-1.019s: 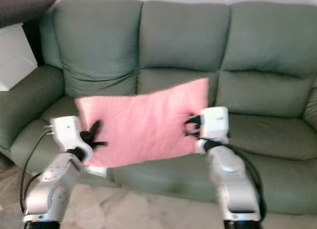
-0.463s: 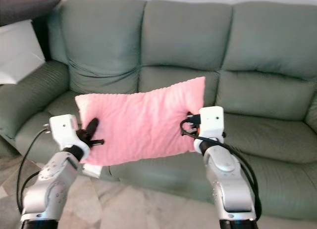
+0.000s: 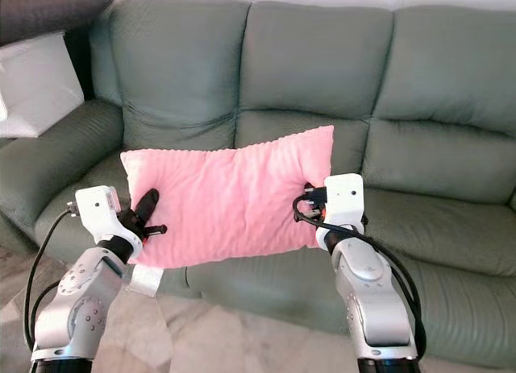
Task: Move the pillow to the sofa
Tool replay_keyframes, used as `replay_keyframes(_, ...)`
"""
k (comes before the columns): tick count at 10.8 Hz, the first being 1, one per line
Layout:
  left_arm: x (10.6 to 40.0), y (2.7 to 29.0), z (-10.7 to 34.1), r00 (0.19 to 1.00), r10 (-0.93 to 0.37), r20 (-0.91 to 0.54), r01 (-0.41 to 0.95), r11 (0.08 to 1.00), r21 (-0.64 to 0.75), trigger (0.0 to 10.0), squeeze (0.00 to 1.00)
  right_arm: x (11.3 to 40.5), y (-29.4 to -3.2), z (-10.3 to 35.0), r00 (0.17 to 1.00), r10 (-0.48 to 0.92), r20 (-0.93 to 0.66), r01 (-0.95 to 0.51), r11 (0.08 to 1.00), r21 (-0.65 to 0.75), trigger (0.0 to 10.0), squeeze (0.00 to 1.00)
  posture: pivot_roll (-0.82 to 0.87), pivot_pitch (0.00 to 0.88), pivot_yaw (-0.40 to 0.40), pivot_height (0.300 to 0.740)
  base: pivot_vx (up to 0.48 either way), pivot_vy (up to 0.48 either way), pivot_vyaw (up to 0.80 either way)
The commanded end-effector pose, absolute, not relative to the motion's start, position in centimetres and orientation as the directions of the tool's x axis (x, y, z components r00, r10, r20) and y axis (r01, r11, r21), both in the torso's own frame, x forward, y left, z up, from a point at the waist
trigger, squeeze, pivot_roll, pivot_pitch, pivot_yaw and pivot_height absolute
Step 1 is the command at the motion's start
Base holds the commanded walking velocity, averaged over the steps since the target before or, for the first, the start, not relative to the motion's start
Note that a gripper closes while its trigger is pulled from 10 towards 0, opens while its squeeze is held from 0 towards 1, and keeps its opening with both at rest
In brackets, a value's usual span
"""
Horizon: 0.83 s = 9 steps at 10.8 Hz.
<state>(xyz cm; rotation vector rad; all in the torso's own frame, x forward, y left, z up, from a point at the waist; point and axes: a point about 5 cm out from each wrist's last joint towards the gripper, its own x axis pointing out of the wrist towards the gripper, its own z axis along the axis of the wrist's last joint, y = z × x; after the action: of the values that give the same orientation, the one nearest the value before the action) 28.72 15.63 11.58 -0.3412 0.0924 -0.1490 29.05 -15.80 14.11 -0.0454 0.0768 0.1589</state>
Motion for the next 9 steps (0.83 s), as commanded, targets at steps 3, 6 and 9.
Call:
replay_keyframes(3, 28.76, 15.46, 12.19, 0.982, -0.185, -0.033, 0.163, 0.927, -0.337, 10.0, 0.0, 29.28, -15.56, 14.86, 0.986, 0.162, -0.049, -0.164, 0.985, -0.049, 10.0, 0.0, -0.15, 0.0, 0.008, 0.74, 0.469, 0.0, 0.0)
replay_keyframes(6, 28.58, 15.32, 11.94, 0.979, -0.198, -0.046, 0.172, 0.927, -0.334, 10.0, 0.0, 29.25, -15.48, 14.7, 0.986, 0.157, -0.056, -0.16, 0.986, -0.053, 10.0, 0.0, -0.15, 0.0, 0.009, 0.74, 0.471, 0.0, 0.0)
replay_keyframes(9, 28.36, 14.75, 11.68, 0.972, -0.228, -0.062, 0.193, 0.917, -0.35, 10.0, 0.0, 29.25, -15.37, 14.56, 0.986, 0.156, -0.063, -0.16, 0.986, -0.054, 10.0, 0.0, -0.15, 0.0, 0.009, 0.74, 0.157, 0.0, 0.0)
